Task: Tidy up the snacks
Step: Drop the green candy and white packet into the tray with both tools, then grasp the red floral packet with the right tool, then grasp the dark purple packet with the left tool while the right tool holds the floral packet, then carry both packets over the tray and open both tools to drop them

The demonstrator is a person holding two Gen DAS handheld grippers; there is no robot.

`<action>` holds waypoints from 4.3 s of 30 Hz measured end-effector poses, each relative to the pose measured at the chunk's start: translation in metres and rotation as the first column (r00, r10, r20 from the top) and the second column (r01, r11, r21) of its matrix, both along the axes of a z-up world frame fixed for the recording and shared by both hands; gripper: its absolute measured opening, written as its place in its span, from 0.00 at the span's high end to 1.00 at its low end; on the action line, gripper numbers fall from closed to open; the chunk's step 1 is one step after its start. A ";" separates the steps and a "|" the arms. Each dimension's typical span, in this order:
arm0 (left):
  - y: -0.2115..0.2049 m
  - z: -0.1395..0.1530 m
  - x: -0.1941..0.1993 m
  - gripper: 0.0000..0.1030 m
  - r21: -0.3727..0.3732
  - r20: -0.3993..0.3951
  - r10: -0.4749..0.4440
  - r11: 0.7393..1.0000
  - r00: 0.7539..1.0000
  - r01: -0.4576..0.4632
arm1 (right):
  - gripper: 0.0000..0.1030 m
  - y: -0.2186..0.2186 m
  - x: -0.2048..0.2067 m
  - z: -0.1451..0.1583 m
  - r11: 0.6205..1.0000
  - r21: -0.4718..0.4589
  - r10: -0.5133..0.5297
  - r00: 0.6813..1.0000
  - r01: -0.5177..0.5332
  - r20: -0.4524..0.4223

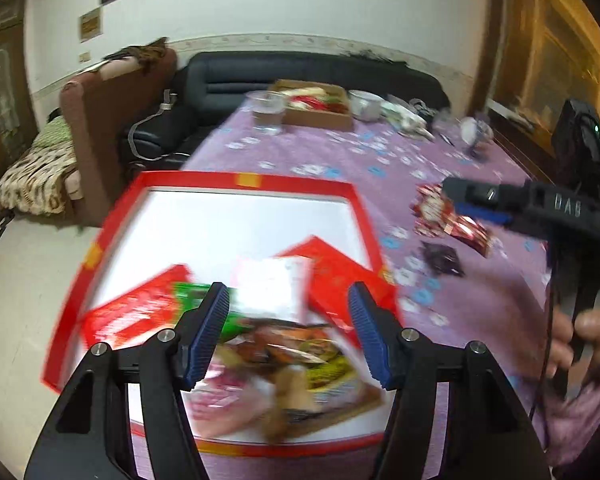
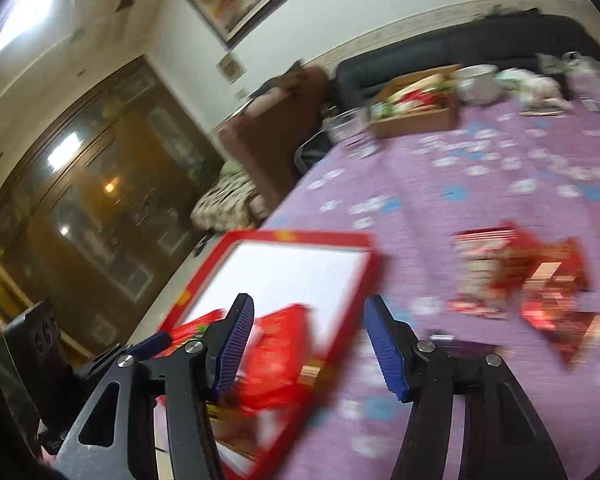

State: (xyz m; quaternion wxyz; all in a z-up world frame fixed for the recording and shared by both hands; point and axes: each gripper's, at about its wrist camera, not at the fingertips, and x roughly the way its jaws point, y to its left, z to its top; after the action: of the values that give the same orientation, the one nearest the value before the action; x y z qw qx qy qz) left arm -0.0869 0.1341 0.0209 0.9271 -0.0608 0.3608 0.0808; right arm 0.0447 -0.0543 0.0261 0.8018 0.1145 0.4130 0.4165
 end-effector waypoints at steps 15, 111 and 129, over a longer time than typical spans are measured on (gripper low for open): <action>-0.123 -0.008 0.029 0.34 0.009 -0.108 -0.292 0.956 0.950 0.295 | 0.29 -0.283 0.022 0.007 0.874 -0.071 -0.479 0.877 0.480 0.036; -0.081 0.016 0.050 0.84 -0.033 0.048 -0.215 0.976 0.975 0.217 | 0.81 -0.159 0.072 -0.042 0.958 -0.234 -0.201 0.969 0.164 -0.142; -0.040 0.018 0.026 0.84 -0.102 0.103 -0.201 0.972 0.974 0.212 | 0.79 -0.111 0.068 -0.035 0.977 -0.160 -0.176 0.957 0.141 -0.231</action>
State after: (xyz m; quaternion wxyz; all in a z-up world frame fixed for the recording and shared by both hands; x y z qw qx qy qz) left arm -0.0613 0.0939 0.0387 0.9412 -0.0787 0.3261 -0.0395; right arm 0.1123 -0.1653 -0.0087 0.7820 0.1402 0.5263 0.3030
